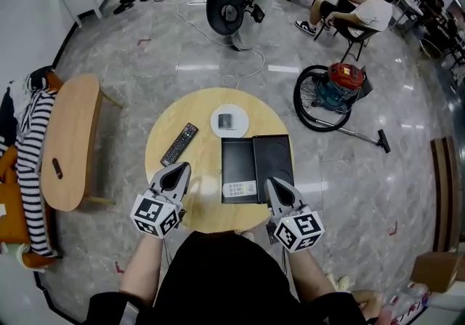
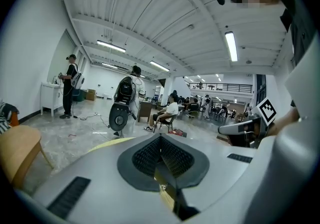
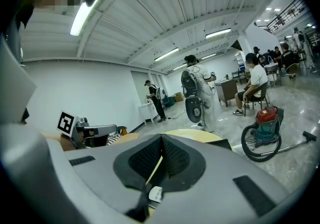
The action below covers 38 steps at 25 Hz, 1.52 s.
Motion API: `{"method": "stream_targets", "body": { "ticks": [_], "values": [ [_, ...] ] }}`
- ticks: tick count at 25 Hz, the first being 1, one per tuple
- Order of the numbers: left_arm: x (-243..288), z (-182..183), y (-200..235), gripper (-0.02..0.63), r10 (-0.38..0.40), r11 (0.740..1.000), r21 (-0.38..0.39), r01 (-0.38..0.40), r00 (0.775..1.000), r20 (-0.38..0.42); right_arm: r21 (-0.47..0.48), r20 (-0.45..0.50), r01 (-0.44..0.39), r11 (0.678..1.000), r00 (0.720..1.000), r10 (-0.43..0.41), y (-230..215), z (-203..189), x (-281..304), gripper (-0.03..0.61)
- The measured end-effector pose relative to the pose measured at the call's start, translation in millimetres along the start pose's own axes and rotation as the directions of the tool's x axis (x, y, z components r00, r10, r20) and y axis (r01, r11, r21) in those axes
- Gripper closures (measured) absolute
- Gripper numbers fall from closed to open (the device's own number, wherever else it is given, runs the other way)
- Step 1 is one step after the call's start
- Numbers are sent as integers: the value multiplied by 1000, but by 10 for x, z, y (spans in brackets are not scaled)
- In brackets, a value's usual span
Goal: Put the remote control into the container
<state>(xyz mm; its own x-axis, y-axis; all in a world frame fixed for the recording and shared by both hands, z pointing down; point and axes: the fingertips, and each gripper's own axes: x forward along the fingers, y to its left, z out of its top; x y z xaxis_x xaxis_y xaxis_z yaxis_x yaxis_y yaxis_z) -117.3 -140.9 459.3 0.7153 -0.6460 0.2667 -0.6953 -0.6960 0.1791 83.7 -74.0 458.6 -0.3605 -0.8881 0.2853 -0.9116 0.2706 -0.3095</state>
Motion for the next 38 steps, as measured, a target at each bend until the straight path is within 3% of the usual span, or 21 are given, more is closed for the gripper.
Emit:
{"method": "stream_targets", "body": {
  "ticks": [11, 17, 20, 29, 35, 38],
  "values": [
    [212, -328, 443, 602, 94, 989, 132, -73, 982, -164, 16, -48, 2, 1000, 999, -1, 5, -116, 47, 572],
    [386, -561, 694, 434, 106, 983, 173, -63, 961, -254, 32, -70, 30, 999, 997, -27, -55, -219, 59, 572],
    [489, -770, 855, 341, 121, 974, 223, -46, 935, -333, 42, -71, 50, 998, 996, -46, -100, -242, 81, 572],
    [761, -1374, 1361, 336, 161, 969, 245, -32, 833, -529, 62, -122, 128, 990, 985, -120, -269, -360, 56, 572],
    [902, -1779, 1577, 311, 147, 982, 184, -37, 760, -633, 75, -135, 168, 983, 978, -156, -318, -393, 37, 572],
    [930, -1890, 1622, 311, 151, 982, 186, -34, 736, -659, 85, -140, 187, 979, 975, -174, -348, -418, 18, 572]
  ]
}}
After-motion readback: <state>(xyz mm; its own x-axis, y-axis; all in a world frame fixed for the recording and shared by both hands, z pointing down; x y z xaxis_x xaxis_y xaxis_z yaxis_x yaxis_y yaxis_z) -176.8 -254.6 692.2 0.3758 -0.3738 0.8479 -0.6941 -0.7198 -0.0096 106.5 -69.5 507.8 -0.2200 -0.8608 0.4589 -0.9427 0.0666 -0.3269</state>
